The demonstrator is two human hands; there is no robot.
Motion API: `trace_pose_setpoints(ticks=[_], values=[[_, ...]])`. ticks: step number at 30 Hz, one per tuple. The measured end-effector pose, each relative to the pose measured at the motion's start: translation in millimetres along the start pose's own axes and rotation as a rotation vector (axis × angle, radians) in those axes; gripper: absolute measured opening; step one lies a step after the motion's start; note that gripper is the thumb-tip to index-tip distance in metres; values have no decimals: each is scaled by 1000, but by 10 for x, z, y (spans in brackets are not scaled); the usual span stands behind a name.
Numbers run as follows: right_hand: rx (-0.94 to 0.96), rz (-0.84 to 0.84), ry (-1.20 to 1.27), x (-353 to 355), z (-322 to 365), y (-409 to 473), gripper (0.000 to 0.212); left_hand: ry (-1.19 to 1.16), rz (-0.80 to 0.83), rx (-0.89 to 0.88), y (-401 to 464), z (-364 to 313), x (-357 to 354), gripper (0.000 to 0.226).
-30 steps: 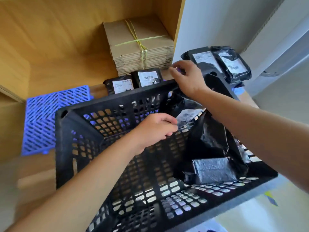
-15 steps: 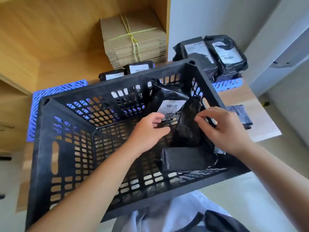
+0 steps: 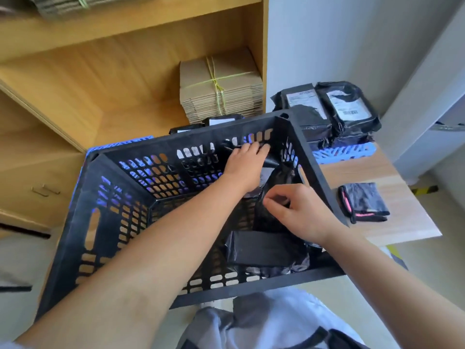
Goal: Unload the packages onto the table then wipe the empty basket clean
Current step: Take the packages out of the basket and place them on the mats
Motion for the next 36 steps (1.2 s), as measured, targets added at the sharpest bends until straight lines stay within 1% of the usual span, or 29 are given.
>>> trace_pose_setpoints(ticks=[3,6,9,10,12,14,18,20,22,23,24,26,28,29,30,32,33,34,36], values=[[11,20,1,-1,-9,-6,16,47,-5,175,-40,103,-101,86],[20,25,-17,-5,1,5,16,6,15,314,-109,276,-165,84],[21,49,-6,2,4,-9,16,-136,48,348,-260,426,-214,84],[35,69,10,-21,42,14,16,-160,46,358,-356,510,-175,87],[23,65,23,8,26,-24,16,-207,97,358,-462,522,-142,89],[23,41,40,21,32,-22,16,-241,124,407,-579,598,-87,84],[26,5,84,26,62,-29,18,-301,111,519,-743,839,67,70],[40,23,92,14,93,-50,18,-469,113,582,-816,1010,122,73],[50,45,116,13,112,-58,17,-755,75,618,-928,1177,239,84],[45,46,133,15,111,-57,15,-912,34,644,-1006,1245,311,84],[33,34,163,19,114,-54,13,-1071,0,674,-1100,1299,377,75],[-21,-40,284,24,147,-42,9,-1400,-20,716,-1296,1357,459,47],[-132,-120,462,9,211,-12,7,-1666,-18,757,-1442,1352,477,35],[-197,-129,549,-19,242,18,12,-1761,-20,784,-1473,1350,467,33],[-268,-117,644,-58,274,55,20,-1827,-22,807,-1487,1344,463,32],[-412,-107,890,-159,351,148,38,-1931,-11,830,-1459,1330,461,34],[-464,-124,1017,-214,406,208,43,-1975,-6,824,-1431,1328,473,37],[-501,-148,1116,-265,480,265,46,-2008,-3,814,-1408,1322,498,39],[-523,-191,1206,-381,605,404,47,-2043,15,795,-1366,1331,523,45]])
Point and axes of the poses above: each hand's wrist, its own y-axis towards the middle knuckle, its own x-axis out of the back of the hand, z = x × y, the point moved 2 cm from there along y, towards the middle knuckle, and after that the axes turned 15 degrees about x, right-handed, at the moved point
